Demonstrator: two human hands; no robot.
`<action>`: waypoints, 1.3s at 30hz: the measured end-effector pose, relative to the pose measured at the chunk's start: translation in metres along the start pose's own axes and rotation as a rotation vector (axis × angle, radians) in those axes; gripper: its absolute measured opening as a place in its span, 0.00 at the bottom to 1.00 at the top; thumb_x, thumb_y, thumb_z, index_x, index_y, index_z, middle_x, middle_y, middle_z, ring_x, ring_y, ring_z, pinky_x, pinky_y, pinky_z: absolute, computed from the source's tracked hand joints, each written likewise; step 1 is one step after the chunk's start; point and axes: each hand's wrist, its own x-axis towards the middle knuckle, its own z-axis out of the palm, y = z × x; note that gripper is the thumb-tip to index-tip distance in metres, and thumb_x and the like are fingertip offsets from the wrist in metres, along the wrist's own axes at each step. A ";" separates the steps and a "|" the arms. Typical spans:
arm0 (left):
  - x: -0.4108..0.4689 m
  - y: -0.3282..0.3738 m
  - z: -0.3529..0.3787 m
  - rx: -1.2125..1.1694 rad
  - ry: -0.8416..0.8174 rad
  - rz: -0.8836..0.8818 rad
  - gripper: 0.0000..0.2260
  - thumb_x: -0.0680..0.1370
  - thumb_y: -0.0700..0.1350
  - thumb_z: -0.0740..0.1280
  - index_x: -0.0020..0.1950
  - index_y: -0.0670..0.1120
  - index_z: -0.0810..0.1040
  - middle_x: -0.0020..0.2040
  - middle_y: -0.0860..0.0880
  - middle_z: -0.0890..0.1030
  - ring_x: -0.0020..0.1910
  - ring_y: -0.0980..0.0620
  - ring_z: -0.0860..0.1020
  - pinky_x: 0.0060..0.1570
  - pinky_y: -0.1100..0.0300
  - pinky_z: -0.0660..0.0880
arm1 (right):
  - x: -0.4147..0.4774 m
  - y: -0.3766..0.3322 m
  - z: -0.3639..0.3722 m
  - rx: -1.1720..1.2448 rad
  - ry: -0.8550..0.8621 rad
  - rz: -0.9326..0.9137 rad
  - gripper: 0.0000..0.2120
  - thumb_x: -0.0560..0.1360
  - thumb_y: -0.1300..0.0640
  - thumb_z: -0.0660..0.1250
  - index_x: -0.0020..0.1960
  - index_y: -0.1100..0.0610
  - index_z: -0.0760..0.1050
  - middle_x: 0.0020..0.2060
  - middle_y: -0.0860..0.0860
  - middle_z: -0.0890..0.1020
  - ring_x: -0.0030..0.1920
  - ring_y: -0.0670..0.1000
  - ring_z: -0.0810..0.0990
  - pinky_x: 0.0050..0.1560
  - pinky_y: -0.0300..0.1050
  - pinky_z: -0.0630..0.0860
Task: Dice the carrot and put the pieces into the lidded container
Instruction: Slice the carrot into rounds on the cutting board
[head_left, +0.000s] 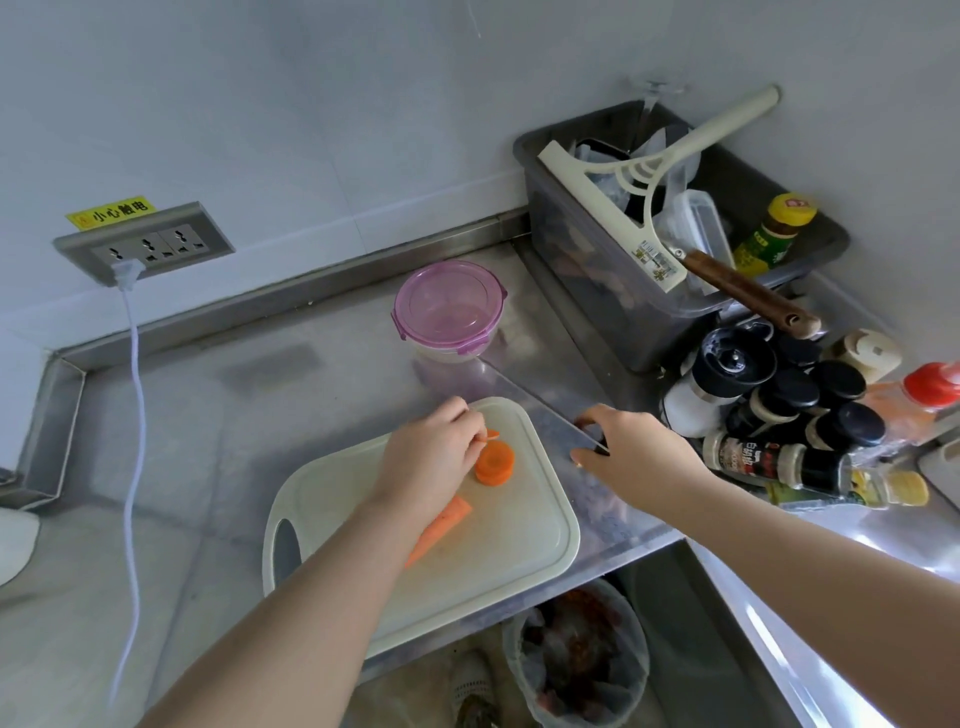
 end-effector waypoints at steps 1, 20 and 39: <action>0.003 0.004 0.007 0.030 -0.037 0.000 0.09 0.68 0.41 0.76 0.39 0.48 0.76 0.40 0.50 0.77 0.30 0.45 0.78 0.27 0.60 0.69 | 0.000 0.001 0.000 0.026 -0.002 -0.001 0.14 0.78 0.49 0.62 0.62 0.51 0.71 0.43 0.49 0.81 0.39 0.51 0.79 0.36 0.43 0.74; -0.076 -0.006 0.003 -0.174 -0.212 -0.472 0.19 0.72 0.53 0.70 0.59 0.47 0.73 0.57 0.50 0.73 0.54 0.47 0.76 0.49 0.54 0.72 | -0.037 -0.050 0.046 0.003 -0.075 -0.205 0.09 0.81 0.56 0.51 0.58 0.55 0.67 0.30 0.48 0.67 0.34 0.57 0.69 0.28 0.46 0.60; -0.082 0.003 0.016 -0.188 -0.122 -0.533 0.12 0.74 0.47 0.69 0.56 0.47 0.75 0.58 0.49 0.76 0.54 0.45 0.77 0.51 0.52 0.74 | -0.061 -0.064 0.056 -0.266 -0.117 -0.283 0.12 0.81 0.61 0.52 0.64 0.55 0.63 0.40 0.49 0.70 0.34 0.55 0.70 0.26 0.43 0.59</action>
